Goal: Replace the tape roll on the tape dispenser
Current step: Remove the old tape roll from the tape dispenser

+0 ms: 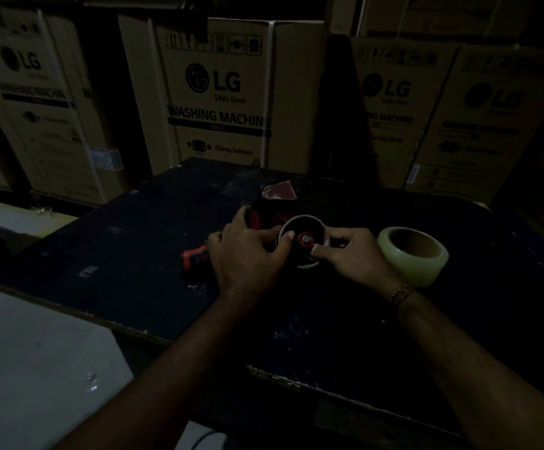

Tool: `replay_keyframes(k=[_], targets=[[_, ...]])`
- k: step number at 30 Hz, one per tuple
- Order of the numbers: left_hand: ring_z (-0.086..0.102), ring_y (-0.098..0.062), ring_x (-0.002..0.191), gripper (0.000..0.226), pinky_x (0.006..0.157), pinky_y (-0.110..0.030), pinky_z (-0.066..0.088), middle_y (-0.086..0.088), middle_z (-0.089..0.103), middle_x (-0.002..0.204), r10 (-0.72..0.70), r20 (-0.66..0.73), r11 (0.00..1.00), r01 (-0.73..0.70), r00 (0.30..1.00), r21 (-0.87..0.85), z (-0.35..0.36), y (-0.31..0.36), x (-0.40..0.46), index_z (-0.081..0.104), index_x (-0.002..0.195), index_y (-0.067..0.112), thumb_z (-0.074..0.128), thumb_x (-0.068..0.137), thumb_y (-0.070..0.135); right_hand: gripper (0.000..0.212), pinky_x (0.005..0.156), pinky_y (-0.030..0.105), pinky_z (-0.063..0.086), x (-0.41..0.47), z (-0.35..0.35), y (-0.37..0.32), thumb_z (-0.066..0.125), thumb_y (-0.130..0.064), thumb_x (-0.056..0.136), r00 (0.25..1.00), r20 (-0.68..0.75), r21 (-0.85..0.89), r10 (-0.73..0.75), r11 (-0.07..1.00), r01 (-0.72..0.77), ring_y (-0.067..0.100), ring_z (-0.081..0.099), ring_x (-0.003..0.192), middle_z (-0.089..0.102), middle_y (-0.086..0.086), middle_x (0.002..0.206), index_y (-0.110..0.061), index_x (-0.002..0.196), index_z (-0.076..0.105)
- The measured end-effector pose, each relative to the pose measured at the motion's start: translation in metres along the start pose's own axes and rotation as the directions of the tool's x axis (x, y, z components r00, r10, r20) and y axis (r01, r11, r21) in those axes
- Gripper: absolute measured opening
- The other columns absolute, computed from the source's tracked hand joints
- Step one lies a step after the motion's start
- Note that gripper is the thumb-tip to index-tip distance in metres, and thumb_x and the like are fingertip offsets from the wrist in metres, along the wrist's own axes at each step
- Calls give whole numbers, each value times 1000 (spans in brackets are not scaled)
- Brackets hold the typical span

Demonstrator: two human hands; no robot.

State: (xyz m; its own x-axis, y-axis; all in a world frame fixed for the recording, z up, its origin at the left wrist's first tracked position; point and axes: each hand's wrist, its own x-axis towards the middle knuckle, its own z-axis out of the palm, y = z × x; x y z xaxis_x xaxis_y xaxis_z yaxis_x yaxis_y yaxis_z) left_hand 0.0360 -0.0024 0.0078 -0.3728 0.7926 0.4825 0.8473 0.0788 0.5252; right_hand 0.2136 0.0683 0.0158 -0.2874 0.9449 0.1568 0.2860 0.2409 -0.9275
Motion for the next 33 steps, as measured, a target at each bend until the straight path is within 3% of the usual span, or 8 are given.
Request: replay_keyframes(k=[4, 8, 11, 15, 21, 24, 29, 33], targets=[[52, -19, 139, 40, 107, -39, 30, -6, 56, 155, 2, -38, 1000, -3, 999, -23, 0, 1, -2, 78, 117, 46, 56, 91, 66, 35, 84, 26, 59, -2, -2, -6, 78, -6, 90, 1000, 29, -9, 4, 1000, -4, 13, 75, 98, 80, 2, 107, -14, 123, 78], [54, -18, 134, 45, 105, -37, 30, -3, 61, 147, 11, -40, 999, -12, 999, -36, -2, 2, -4, 78, 118, 47, 51, 87, 64, 17, 67, 17, 58, -3, -5, -13, 67, -12, 99, 992, 93, 182, 88, 978, -104, 17, 75, 88, 80, 6, 93, -19, 106, 81], [52, -15, 137, 48, 104, -33, 26, -2, 59, 150, 34, -26, 999, -35, 999, -27, -3, -1, -5, 78, 119, 48, 51, 84, 66, 25, 84, 35, 64, -5, -4, -9, 71, -30, 98, 996, 77, 135, 42, 989, -52, 23, 79, 94, 83, 12, 99, -12, 110, 83], [53, -15, 134, 51, 99, -29, 22, 0, 60, 148, 34, -28, 999, -35, 999, -36, -4, 0, -5, 80, 116, 45, 48, 83, 68, 30, 91, 38, 64, -7, -5, -6, 78, -30, 93, 999, 38, 86, 4, 996, -7, 16, 79, 99, 83, 3, 104, -13, 117, 81], [47, -15, 142, 51, 106, -32, 25, -2, 52, 158, 24, 7, 998, -24, 1000, -53, -5, 0, -5, 80, 115, 42, 49, 85, 70, 26, 79, 20, 60, -8, -3, -8, 81, -26, 89, 1000, -20, 87, -20, 996, 22, 2, 77, 91, 82, -5, 98, -16, 114, 81], [47, -18, 141, 39, 113, -38, 28, -2, 51, 159, 6, 12, 998, -5, 1000, -65, -9, 4, -7, 81, 115, 40, 61, 91, 64, 24, 70, 13, 58, -10, 0, -9, 83, -25, 88, 998, -54, 98, -9, 995, 15, -2, 76, 84, 80, -8, 92, -17, 111, 82], [46, -21, 140, 31, 114, -38, 30, -3, 50, 161, -30, -17, 995, 28, 999, -93, -11, 7, -10, 81, 115, 38, 71, 92, 55, 20, 74, 24, 63, -13, 5, -15, 85, -21, 86, 993, -111, 162, 41, 987, -23, 9, 79, 86, 82, -2, 93, -19, 105, 84], [55, -18, 132, 39, 100, -31, 26, -2, 62, 147, -4, -12, 998, 3, 1000, -68, -10, 6, -8, 80, 115, 42, 61, 88, 63, 25, 80, 31, 64, -12, 3, -15, 83, -24, 88, 994, -95, 116, 51, 992, -39, 17, 79, 94, 83, 5, 102, -15, 111, 82]])
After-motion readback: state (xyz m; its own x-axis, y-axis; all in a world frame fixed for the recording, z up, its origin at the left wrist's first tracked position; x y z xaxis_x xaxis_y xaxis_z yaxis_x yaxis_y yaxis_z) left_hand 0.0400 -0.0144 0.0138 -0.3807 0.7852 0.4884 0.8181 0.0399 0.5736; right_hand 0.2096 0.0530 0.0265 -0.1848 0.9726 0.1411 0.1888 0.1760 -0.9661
